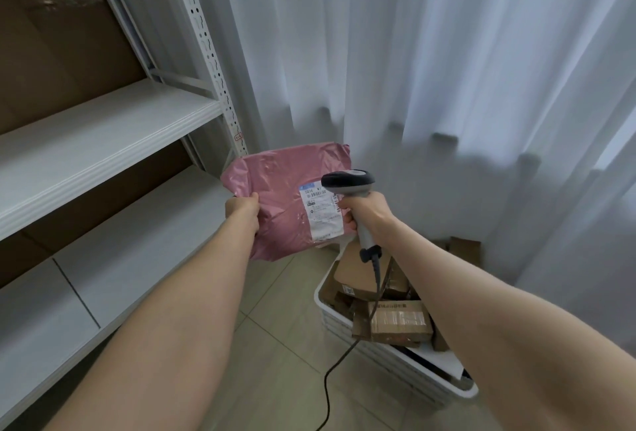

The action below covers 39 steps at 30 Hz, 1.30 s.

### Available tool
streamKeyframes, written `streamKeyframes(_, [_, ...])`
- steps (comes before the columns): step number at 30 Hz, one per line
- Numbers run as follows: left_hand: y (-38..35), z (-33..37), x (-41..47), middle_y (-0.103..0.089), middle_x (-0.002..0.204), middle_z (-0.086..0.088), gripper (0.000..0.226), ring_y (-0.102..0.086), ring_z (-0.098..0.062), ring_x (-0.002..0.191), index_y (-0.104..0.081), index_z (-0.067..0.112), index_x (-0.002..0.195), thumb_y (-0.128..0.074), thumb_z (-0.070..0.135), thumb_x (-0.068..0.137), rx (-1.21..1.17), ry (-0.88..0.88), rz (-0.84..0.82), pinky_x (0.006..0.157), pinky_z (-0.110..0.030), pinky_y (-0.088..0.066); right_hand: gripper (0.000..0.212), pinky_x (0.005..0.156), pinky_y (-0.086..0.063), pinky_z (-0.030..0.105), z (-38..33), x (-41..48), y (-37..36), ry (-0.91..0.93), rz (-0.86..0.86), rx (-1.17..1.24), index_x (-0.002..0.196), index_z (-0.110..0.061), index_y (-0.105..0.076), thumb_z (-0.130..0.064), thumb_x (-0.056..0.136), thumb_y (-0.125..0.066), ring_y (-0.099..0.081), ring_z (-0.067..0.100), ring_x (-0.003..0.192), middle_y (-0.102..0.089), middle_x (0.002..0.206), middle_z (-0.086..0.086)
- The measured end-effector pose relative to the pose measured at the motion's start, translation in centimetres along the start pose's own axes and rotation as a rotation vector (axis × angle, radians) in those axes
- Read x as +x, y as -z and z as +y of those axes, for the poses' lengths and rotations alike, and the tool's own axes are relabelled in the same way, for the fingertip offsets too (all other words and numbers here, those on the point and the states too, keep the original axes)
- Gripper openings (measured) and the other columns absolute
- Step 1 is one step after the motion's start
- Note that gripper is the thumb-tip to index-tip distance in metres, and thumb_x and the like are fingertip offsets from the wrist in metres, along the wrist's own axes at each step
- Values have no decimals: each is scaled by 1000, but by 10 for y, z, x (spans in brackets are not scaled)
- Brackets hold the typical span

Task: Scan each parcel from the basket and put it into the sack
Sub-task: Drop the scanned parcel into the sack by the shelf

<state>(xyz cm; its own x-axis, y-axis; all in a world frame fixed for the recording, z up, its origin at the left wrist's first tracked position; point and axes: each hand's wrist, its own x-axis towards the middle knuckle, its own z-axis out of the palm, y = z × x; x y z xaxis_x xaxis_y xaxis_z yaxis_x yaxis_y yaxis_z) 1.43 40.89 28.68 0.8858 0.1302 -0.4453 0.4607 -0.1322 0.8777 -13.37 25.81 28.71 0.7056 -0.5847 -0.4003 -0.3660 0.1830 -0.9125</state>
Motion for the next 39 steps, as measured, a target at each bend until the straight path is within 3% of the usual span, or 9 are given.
streamKeyframes(2, [5, 2, 1, -69, 105, -17, 44, -66, -23, 98, -46, 8, 135, -58, 20, 95, -6, 9, 10, 89, -37, -47, 3, 46, -43, 24, -5, -5, 2, 19, 0, -36, 79, -5, -61, -6, 81, -63, -48, 18, 46, -58, 63, 11])
streamKeyframes(5, [10, 5, 1, -72, 81, -16, 36, -70, -16, 78, -47, 20, 129, -57, 20, 95, -17, -6, 20, 78, -37, -49, 4, 45, -43, 23, -11, -10, 6, 26, -1, -106, 81, -4, -62, -7, 82, -63, -49, 17, 45, -60, 64, 11])
streamKeyframes(10, [15, 9, 4, -61, 119, -12, 45, -59, -29, 103, -47, 6, 134, -59, 22, 93, 8, -5, 34, 81, -35, -46, 5, 44, -41, 20, -17, -19, 6, -7, -30, -172, 84, -4, -60, -8, 83, -62, -45, 14, 43, -57, 62, 9])
streamKeyframes(19, [18, 17, -2, -57, 127, -15, 46, -57, -27, 113, -44, 5, 137, -57, 19, 95, 9, -6, 32, 94, -39, -46, 3, 45, -38, 22, -29, -30, 2, -13, -41, -173, 87, -5, -59, -7, 84, -59, -42, 15, 43, -55, 62, 9])
streamKeyframes(21, [21, 19, -6, -68, 84, -29, 47, -70, -11, 74, -42, 6, 138, -56, 20, 96, 14, -22, 42, 64, -21, -54, 4, 45, -39, 22, -30, -31, -1, -19, -51, -179, 87, -5, -59, -8, 84, -59, -42, 15, 43, -54, 62, 9])
streamKeyframes(23, [24, 22, -9, -51, 35, -21, 46, -51, -4, 27, -41, 6, 139, -54, 18, 97, 36, -16, 52, 28, -14, -36, 3, 45, -39, 22, -31, -32, -4, -26, -59, -178, 85, -5, -58, -8, 83, -59, -42, 15, 43, -53, 62, 9])
streamKeyframes(27, [25, 23, -7, -56, 130, -14, 48, -60, -28, 97, -41, 8, 140, -57, 18, 95, 12, -4, 38, 80, -36, -49, 3, 45, -39, 22, -33, -33, -8, -8, -73, -161, 84, -5, -58, -8, 84, -58, -42, 14, 43, -52, 61, 8])
streamKeyframes(34, [32, 26, -6, -56, 127, -12, 46, -58, -30, 92, -44, 7, 137, -57, 20, 94, 23, 11, 32, 71, -38, -47, 11, 47, -41, 23, -36, -33, -12, -2, -81, -153, 94, -4, -60, -9, 85, -59, -44, 14, 44, -53, 61, 8])
streamKeyframes(39, [38, 25, 0, -53, 132, -11, 46, -53, -30, 118, -45, 7, 136, -58, 21, 94, 52, 10, 46, 94, -42, -45, 18, 44, -40, 22, -40, -33, -15, 8, -95, -139, 102, -1, -61, -8, 85, -58, -43, 14, 43, -52, 58, 7])
